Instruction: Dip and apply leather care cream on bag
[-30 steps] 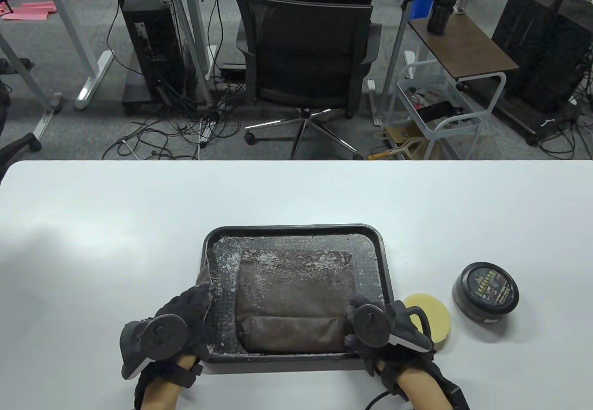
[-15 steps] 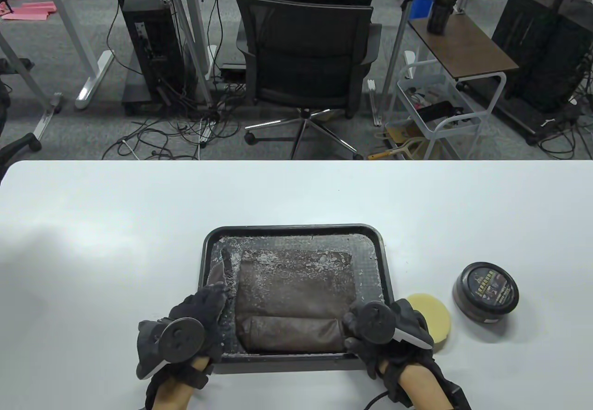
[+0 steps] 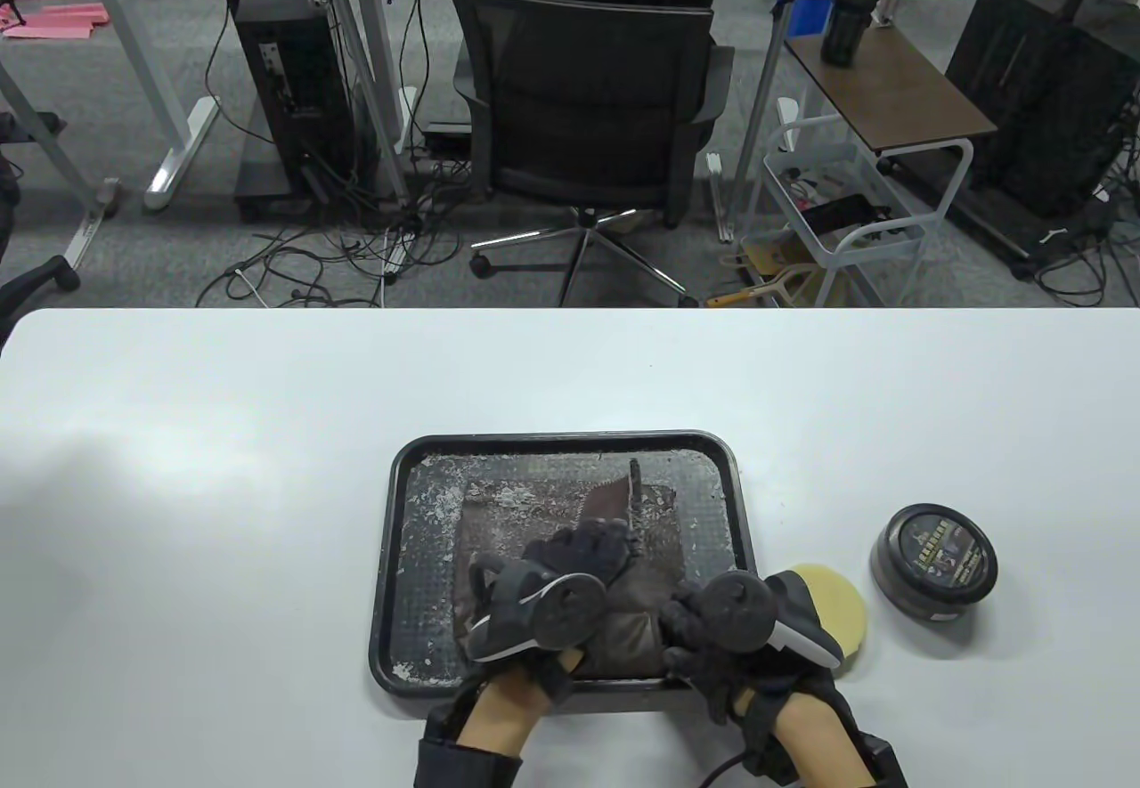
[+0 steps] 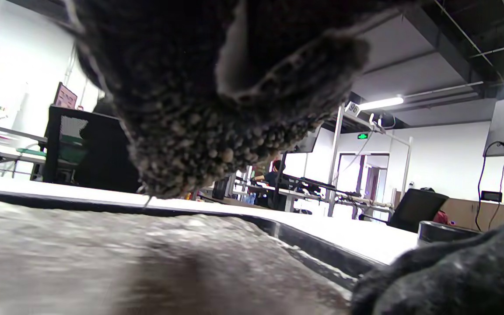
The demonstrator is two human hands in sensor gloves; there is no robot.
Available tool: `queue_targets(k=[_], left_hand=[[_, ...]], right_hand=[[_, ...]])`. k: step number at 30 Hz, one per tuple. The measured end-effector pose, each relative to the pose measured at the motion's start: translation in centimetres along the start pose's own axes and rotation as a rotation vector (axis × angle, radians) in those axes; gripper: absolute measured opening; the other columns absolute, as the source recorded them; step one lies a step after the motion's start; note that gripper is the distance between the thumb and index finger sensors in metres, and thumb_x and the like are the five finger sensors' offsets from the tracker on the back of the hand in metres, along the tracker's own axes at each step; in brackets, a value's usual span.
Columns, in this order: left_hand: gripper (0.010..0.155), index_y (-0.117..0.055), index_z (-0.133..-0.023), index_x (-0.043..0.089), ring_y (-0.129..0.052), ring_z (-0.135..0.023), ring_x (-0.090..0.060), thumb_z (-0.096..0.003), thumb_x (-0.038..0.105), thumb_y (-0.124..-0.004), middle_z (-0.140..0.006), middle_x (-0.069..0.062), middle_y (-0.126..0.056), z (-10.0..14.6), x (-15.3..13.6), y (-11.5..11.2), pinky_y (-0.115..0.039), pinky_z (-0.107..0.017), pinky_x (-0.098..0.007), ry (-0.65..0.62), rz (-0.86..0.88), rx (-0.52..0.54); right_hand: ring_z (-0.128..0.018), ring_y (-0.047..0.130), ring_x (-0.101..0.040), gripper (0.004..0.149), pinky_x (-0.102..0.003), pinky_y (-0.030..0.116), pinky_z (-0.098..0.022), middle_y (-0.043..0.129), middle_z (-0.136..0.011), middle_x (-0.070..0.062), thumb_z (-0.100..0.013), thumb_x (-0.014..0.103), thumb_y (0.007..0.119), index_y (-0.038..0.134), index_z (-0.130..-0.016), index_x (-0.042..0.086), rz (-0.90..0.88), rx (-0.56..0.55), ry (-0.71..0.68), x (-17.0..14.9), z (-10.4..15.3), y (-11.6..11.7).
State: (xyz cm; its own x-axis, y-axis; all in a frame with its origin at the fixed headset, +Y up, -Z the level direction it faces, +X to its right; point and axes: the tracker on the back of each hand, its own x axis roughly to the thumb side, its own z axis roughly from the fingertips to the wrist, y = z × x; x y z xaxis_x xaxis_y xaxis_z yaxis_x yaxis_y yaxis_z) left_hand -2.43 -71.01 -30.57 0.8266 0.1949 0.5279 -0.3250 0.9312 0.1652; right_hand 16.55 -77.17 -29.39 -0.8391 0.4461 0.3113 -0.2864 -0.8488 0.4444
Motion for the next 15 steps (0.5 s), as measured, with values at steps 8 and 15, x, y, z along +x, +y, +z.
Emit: queue_targets(k=[8,15], left_hand=[[0.048,-0.088,-0.091,0.013,-0.099,-0.062,-0.037,-0.0439,0.019,-0.082,-0.082,-0.013,-0.092,-5.5,2.5,-3.7,-0.087,-0.042,-0.045,0.006,-0.004,-0.064],[0.048,-0.088,-0.092,0.015,-0.098,-0.066,-0.036,-0.0446,0.02,-0.081,-0.084,-0.011,-0.091,-7.8,2.6,-5.9,-0.086,-0.046,-0.045,0.016,-0.101,-0.172]], right_hand=[[-0.095,0.042,-0.048,0.061,-0.062,0.043,-0.065,0.049,-0.11,-0.021,-0.048,0.037,0.076,0.065,-0.102,0.009,-0.096,0.012,-0.001,-0.8,0.1,0.0],[-0.095,0.041,-0.047,0.061,-0.061,0.041,-0.065,0.049,-0.11,-0.021,-0.048,0.037,0.076,0.065,-0.102,0.009,-0.127,0.019,-0.005,-1.1,0.1,0.0]])
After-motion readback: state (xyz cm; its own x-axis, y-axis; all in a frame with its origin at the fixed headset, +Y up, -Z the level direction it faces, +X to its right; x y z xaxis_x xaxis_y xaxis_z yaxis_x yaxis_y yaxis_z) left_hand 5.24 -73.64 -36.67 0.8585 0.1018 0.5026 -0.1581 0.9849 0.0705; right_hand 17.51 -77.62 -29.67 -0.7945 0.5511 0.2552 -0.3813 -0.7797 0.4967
